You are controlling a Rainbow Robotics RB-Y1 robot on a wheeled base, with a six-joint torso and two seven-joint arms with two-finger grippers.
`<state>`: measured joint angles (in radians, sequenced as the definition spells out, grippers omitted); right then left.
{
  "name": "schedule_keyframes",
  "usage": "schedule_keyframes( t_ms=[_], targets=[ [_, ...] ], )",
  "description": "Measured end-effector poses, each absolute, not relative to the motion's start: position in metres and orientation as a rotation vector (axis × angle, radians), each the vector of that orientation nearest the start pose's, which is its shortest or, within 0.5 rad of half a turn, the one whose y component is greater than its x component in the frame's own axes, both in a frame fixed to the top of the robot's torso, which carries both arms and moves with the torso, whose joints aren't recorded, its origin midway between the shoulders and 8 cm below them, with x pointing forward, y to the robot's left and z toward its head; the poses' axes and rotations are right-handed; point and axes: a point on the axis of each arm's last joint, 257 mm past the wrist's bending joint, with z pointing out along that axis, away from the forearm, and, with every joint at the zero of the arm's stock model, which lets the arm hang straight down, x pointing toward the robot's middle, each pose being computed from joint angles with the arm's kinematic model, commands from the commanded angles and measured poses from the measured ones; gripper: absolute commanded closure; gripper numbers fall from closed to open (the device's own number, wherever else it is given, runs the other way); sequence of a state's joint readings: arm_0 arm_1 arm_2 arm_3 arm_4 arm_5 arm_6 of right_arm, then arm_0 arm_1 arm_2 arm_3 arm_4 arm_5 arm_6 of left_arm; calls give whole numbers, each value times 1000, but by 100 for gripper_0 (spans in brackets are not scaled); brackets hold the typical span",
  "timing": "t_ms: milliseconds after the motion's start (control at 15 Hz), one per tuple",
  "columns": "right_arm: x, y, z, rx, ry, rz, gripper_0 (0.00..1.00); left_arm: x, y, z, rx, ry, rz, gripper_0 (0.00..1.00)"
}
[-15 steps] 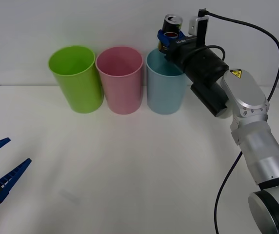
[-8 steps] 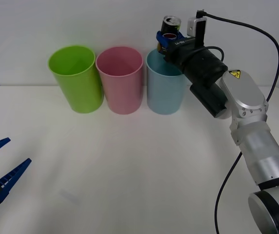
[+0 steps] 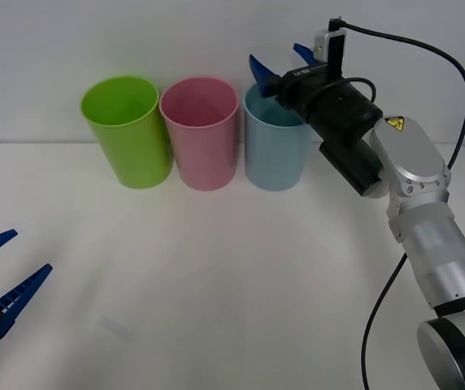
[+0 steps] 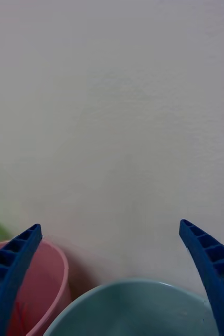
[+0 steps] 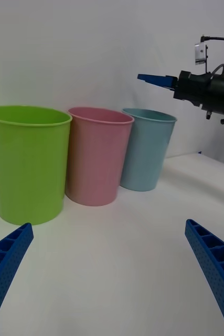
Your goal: Grasp the object on the table and drop it into the matching bin: aluminum can to the light blue bin, PET bottle to the pink bin.
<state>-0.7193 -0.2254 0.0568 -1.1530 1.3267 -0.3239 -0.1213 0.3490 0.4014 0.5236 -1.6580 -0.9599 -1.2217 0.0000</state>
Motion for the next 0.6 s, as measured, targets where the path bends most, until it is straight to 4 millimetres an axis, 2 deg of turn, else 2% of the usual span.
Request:
schedule_keyframes(
  t_ms=[133,600],
  targets=[
    [666,-81,-14,-383,1305,443,0,342,330,-169,465,1441,-567,0],
    [622,-106,-24,-429,1272,422,0,342,330,-169,465,1441,-567,0]
  ],
)
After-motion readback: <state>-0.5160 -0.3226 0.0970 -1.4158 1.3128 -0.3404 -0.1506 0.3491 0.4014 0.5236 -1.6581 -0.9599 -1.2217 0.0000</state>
